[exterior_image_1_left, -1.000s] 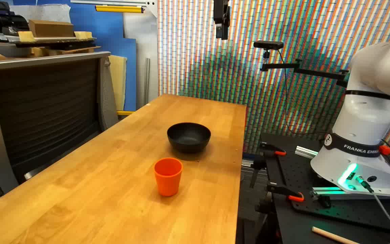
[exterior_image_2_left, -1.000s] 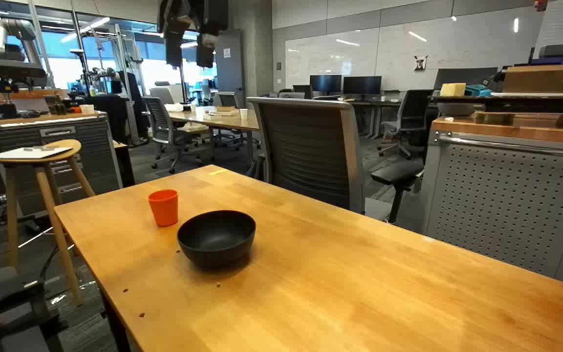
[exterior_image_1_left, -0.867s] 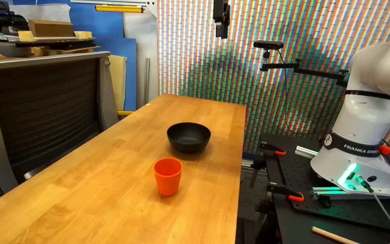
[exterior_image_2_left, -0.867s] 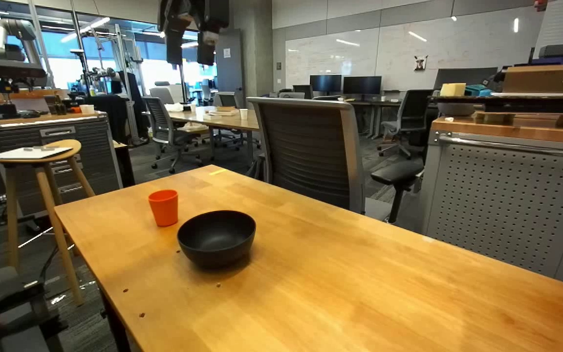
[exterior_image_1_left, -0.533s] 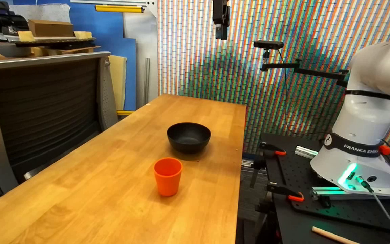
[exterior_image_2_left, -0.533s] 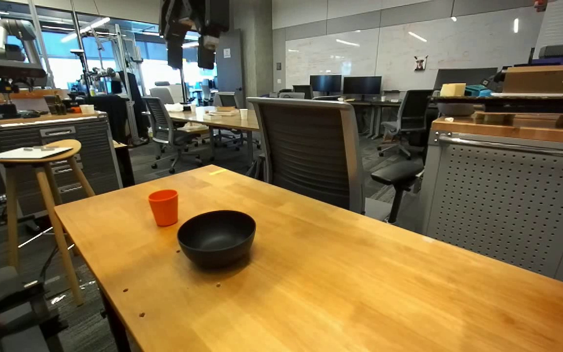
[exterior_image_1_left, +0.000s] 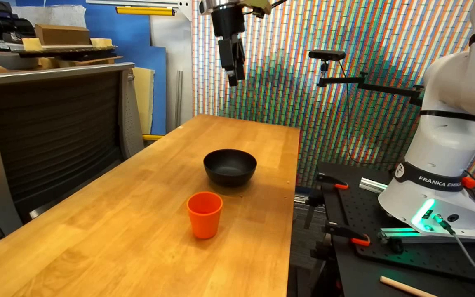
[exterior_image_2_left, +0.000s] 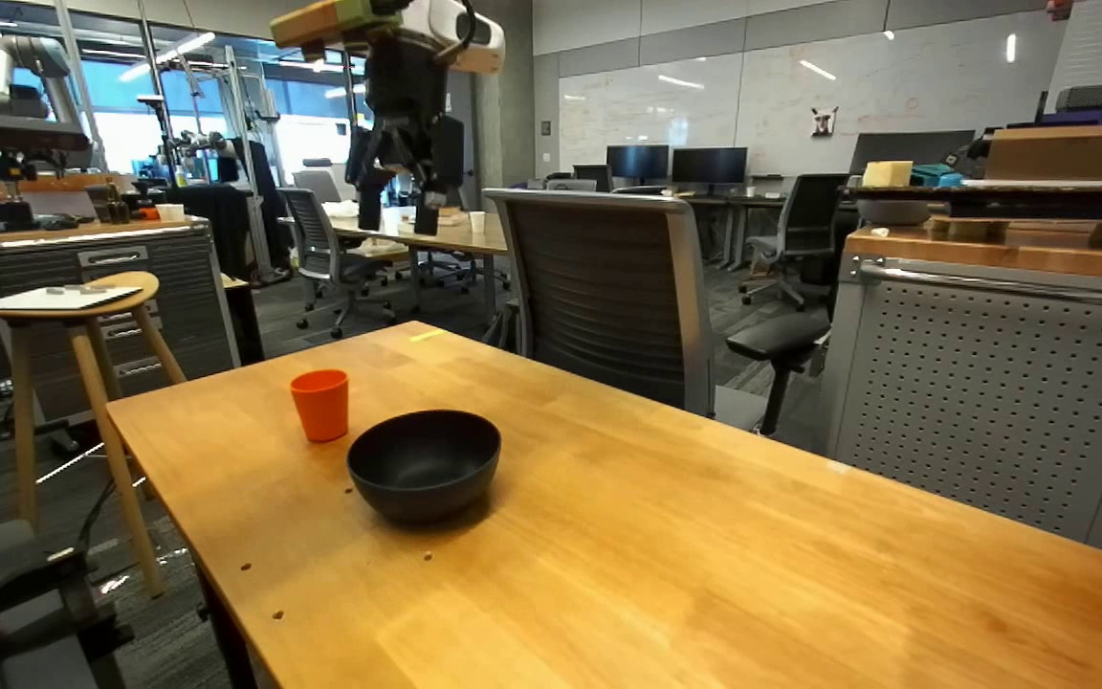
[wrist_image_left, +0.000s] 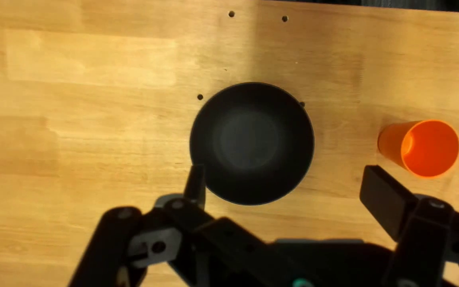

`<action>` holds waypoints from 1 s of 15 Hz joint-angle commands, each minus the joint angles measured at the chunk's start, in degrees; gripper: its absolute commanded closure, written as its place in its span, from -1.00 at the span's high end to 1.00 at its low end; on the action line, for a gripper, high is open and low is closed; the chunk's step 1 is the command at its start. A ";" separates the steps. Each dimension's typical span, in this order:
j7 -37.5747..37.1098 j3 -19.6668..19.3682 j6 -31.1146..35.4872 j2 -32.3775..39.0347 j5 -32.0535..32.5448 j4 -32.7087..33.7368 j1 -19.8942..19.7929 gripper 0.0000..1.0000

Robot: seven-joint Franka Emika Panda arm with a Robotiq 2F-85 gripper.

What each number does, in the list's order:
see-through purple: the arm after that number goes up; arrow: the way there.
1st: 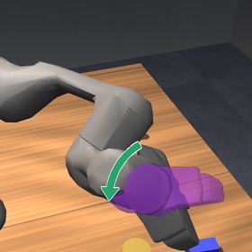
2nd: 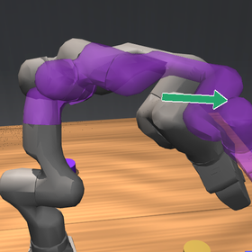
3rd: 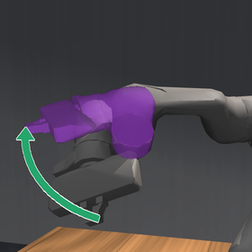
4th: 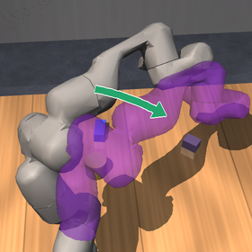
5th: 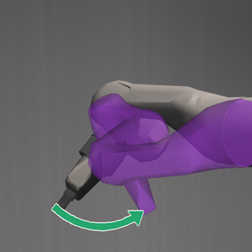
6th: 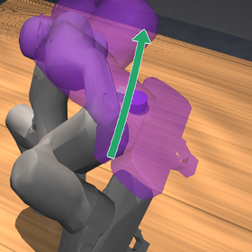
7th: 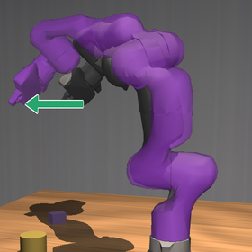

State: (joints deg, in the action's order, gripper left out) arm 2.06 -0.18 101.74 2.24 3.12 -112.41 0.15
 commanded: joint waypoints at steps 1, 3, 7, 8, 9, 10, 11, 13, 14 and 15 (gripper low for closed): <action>-0.05 1.94 -0.74 9.15 -0.75 7.52 1.83 1.00; 1.06 2.86 -1.55 12.99 -1.67 9.73 2.53 1.00; 3.07 5.00 -2.92 18.40 -3.55 11.43 4.00 1.00; 3.75 5.76 -3.14 19.80 -3.54 11.81 4.70 1.00; 3.91 6.34 -3.15 20.91 -2.85 12.10 5.45 1.00; 3.99 7.03 -3.03 22.00 -2.20 12.38 6.39 1.00; 4.22 7.66 -3.06 23.05 -2.07 12.78 7.17 1.00; 4.49 8.47 -3.06 24.93 -1.77 13.27 8.55 1.00; 4.64 8.81 -3.26 25.80 -1.75 13.55 9.11 1.00; 4.35 8.88 -3.01 26.59 -1.16 13.67 9.86 1.00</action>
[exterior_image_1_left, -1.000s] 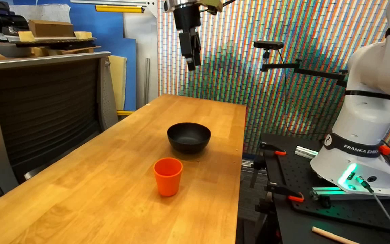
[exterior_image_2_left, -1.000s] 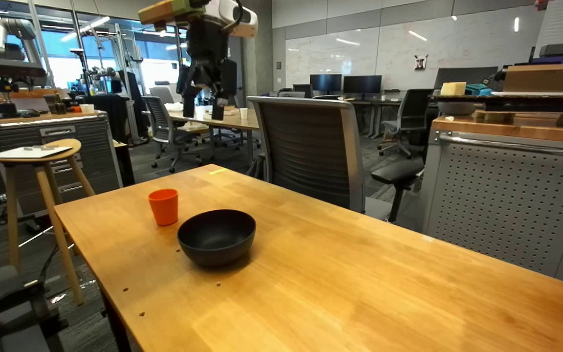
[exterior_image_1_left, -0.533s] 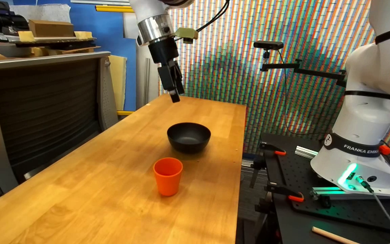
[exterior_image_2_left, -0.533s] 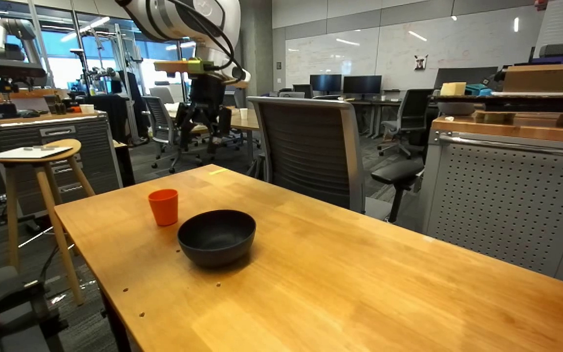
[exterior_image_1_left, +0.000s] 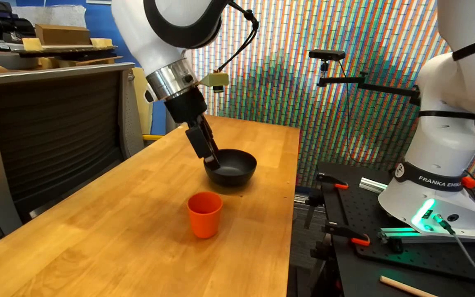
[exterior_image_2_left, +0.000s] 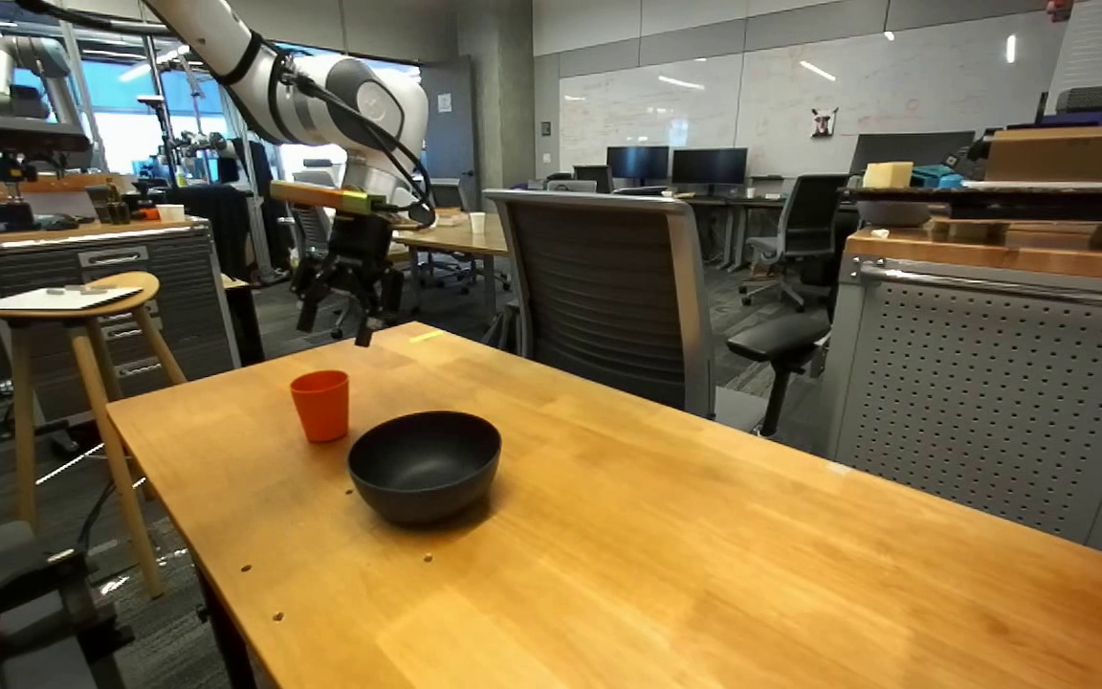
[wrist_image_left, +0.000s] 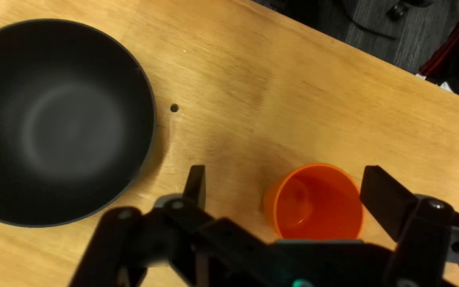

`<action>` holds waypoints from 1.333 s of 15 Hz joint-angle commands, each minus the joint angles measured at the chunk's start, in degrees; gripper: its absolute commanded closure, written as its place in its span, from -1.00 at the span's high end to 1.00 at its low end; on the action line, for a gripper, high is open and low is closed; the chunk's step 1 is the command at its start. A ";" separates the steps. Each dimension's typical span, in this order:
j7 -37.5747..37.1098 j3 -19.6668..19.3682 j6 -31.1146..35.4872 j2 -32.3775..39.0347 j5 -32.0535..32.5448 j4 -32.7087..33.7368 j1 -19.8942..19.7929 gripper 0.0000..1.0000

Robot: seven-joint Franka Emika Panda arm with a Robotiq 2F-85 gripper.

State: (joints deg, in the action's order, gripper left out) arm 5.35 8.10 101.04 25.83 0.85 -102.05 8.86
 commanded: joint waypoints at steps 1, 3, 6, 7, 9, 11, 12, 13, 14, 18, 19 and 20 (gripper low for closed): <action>0.82 0.70 -2.15 3.54 1.79 3.18 1.92 1.00; 0.05 0.49 -1.63 4.78 3.88 2.99 3.35 1.00; -0.49 0.14 -1.24 6.89 7.26 3.24 4.78 1.00; -0.48 0.21 -1.13 7.31 8.06 3.22 5.11 1.00; -0.58 0.30 -0.54 8.41 9.71 3.75 5.84 1.00; -0.22 0.66 -0.39 9.38 10.08 4.69 6.27 1.00; -0.13 0.78 -0.16 9.66 10.38 5.03 6.59 1.00; -0.02 0.87 -0.20 10.14 10.60 5.75 6.92 1.00; 0.13 0.92 -0.05 10.49 10.87 6.17 7.27 1.00; 0.36 0.68 0.20 11.88 11.73 7.80 8.04 0.17; 0.30 0.47 0.41 12.17 11.89 8.02 7.99 -0.03; 0.22 0.32 0.39 12.47 12.04 8.36 7.94 -0.17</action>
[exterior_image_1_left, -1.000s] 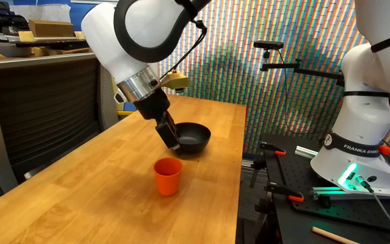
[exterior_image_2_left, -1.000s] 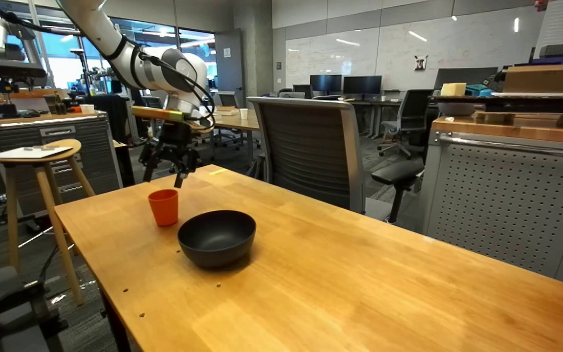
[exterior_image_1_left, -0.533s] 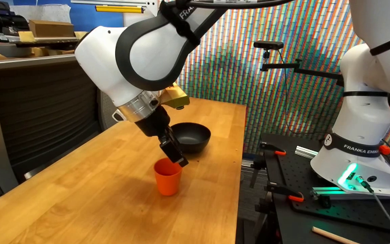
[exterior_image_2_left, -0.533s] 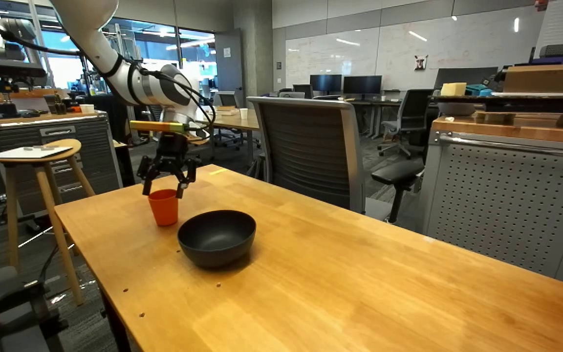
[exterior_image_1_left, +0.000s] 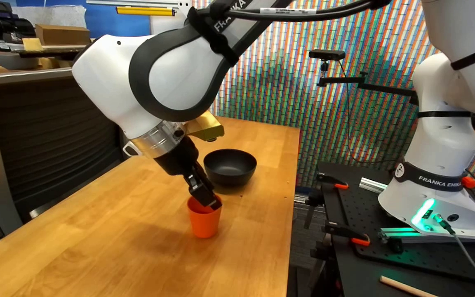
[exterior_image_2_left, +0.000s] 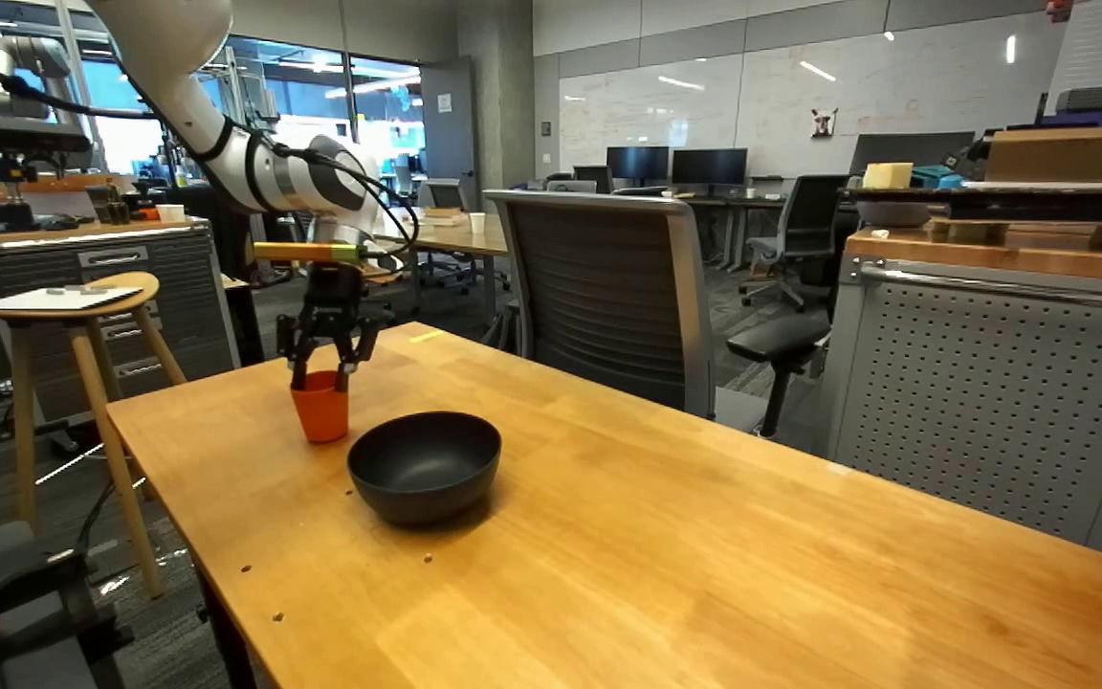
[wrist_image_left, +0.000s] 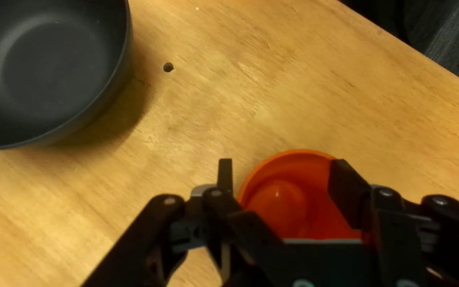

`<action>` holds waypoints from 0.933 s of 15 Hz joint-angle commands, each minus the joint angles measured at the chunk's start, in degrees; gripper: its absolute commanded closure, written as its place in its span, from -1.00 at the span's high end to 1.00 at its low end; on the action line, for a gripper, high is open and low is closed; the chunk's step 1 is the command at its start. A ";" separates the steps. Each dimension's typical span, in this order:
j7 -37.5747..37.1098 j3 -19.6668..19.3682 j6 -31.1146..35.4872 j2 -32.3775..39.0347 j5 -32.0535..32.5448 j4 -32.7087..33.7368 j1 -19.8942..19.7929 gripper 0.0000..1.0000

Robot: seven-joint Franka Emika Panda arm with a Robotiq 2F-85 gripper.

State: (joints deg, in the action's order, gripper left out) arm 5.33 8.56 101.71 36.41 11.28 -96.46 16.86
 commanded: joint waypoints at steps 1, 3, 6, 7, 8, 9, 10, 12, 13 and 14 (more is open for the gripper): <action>0.36 -0.36 -0.38 2.36 1.95 3.21 -0.17 -0.30; 0.39 -0.67 -0.50 3.09 2.60 3.88 -0.40 -0.61; 0.59 -0.90 -0.70 3.66 2.85 4.32 -0.89 -1.00; 0.78 -1.02 -0.83 3.50 2.85 4.33 -1.15 -1.00; 0.91 -1.06 -1.37 2.94 2.71 4.43 -1.42 -1.00; 0.99 -1.19 -1.37 2.34 2.76 4.31 -1.71 -0.96; 0.92 -1.40 -1.60 1.43 2.61 4.29 -2.17 -0.97; 0.34 -2.21 -1.65 -1.05 2.62 3.84 -3.28 -0.97; -0.48 -3.02 -1.35 -2.91 2.79 3.24 -3.99 -0.98; -1.18 -3.97 -1.27 -4.81 2.76 2.91 -5.01 -0.97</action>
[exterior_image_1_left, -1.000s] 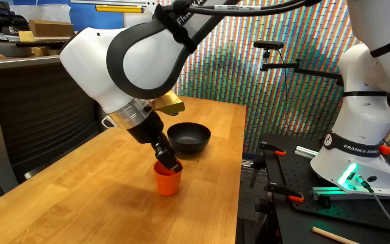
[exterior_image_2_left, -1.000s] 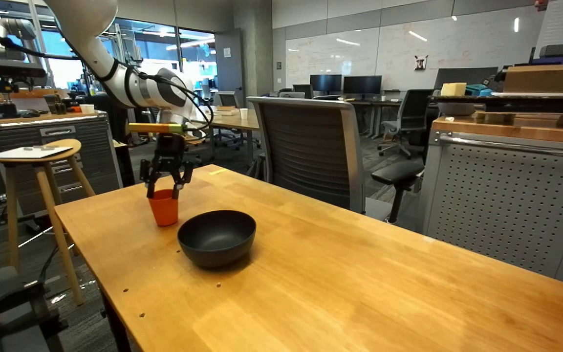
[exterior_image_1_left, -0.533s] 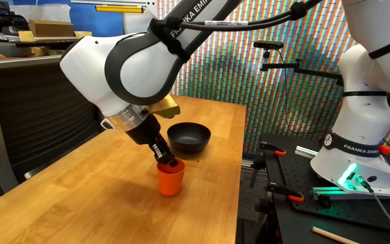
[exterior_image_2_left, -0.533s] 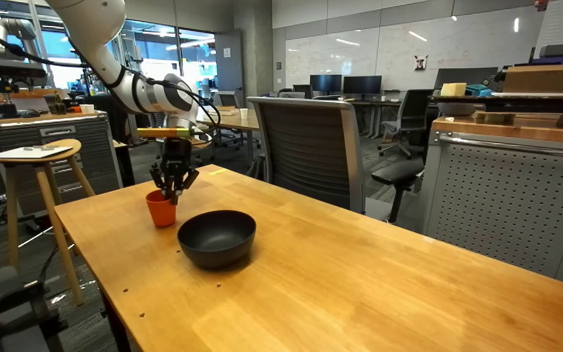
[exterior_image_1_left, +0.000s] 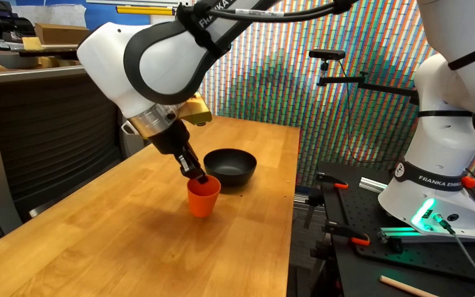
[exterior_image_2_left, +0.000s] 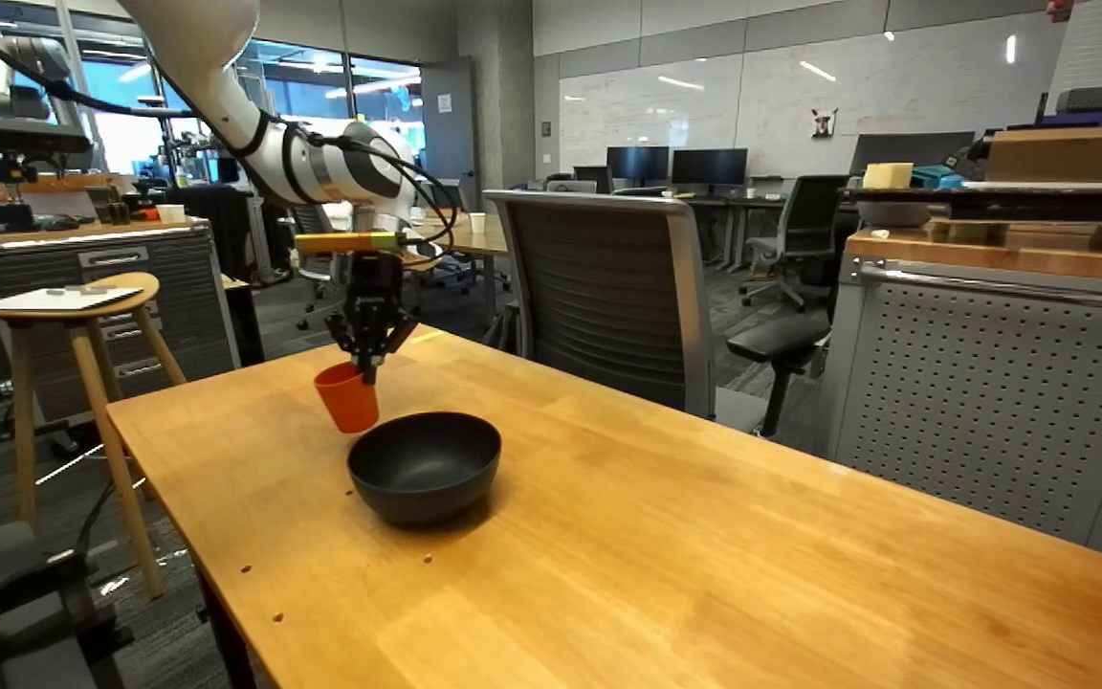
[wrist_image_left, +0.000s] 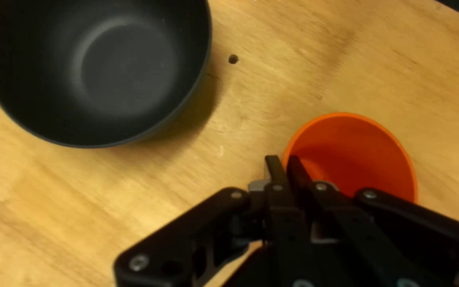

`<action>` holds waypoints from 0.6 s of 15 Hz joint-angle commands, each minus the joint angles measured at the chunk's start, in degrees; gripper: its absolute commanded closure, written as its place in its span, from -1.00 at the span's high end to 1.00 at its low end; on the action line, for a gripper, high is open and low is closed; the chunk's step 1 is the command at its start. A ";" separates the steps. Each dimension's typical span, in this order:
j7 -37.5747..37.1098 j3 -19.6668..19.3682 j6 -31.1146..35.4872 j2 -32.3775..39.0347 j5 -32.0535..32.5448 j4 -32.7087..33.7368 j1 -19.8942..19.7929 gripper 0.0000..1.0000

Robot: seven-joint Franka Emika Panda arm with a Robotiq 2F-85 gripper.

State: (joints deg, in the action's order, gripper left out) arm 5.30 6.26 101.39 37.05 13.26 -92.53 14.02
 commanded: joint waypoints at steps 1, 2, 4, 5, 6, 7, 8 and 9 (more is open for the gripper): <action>-1.93 -2.59 -0.87 -7.07 0.45 -1.24 -3.21 -0.97; -2.83 -3.50 -1.15 -8.49 0.07 -1.19 -4.20 -0.97; -4.64 -5.51 -1.94 -11.84 -0.32 -1.39 -6.59 -0.97; -5.25 -6.35 -2.88 -13.16 -0.49 -1.27 -7.81 -0.97; -6.15 -7.22 -3.66 -13.84 -0.46 -1.22 -8.89 -0.97; -6.74 -7.81 -5.32 -13.87 -1.11 -0.92 -10.06 -0.97; -7.00 -8.23 -6.88 -13.91 -1.72 -0.87 -11.14 -0.97; -6.65 -8.27 -8.61 -13.53 -3.08 -1.03 -12.26 -0.97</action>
State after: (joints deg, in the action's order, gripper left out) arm 0.51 -1.53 96.78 24.24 12.77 -92.61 3.92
